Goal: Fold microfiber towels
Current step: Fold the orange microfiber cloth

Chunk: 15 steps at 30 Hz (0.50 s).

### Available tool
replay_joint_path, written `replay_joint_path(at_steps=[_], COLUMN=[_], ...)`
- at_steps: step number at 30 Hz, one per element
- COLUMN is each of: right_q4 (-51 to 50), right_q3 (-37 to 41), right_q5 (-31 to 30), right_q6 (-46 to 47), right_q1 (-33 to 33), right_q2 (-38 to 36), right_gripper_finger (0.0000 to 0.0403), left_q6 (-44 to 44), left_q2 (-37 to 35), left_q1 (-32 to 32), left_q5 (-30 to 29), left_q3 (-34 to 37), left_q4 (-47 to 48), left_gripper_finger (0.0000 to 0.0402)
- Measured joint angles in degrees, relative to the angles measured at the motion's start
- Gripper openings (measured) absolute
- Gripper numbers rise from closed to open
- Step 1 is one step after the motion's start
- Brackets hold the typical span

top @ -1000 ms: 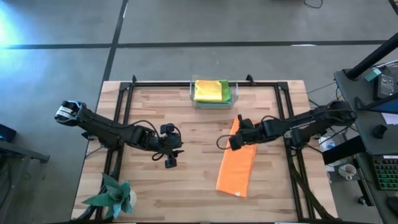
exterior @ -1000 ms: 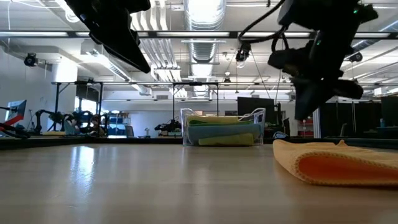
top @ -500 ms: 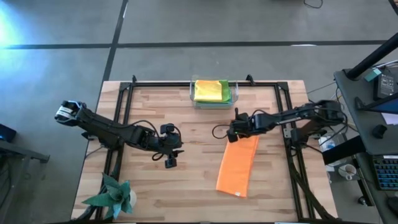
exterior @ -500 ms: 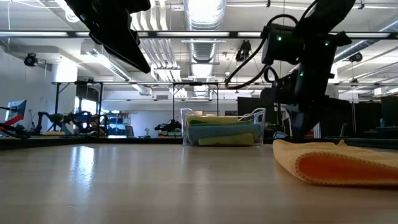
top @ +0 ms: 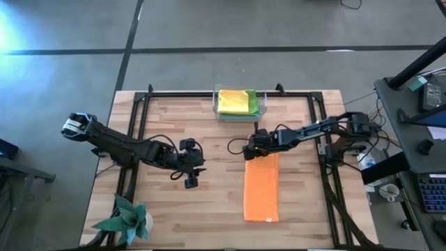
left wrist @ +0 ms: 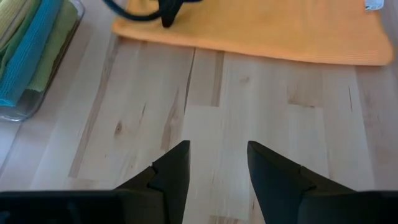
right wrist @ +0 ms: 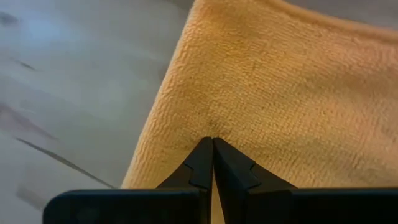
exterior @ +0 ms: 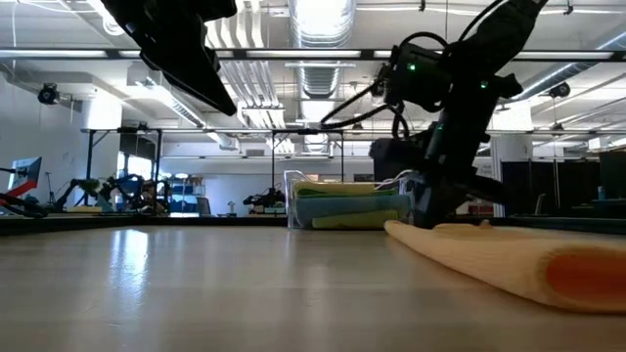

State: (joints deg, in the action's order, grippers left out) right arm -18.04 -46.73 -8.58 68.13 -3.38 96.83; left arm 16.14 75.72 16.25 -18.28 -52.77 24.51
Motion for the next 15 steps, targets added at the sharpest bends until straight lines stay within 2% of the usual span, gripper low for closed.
replay_joint_path(at_steps=[9,15], right_q4=[-0.3,-3.1], right_q3=[-12.8,-19.6], right_q5=[3.0,1.9], right_q6=[-2.4,-4.6], right_q1=[0.4,0.8], right_q2=[10.3,11.8], right_gripper_finger=[0.0011,0.0011], left_q6=[0.0,0.0], left_q2=[0.0,0.0], left_q1=[0.0,0.0], left_q5=[0.0,0.0], left_q3=[0.9,2.4], left_q4=[0.0,0.0], left_gripper_finger=[0.0144,0.0144])
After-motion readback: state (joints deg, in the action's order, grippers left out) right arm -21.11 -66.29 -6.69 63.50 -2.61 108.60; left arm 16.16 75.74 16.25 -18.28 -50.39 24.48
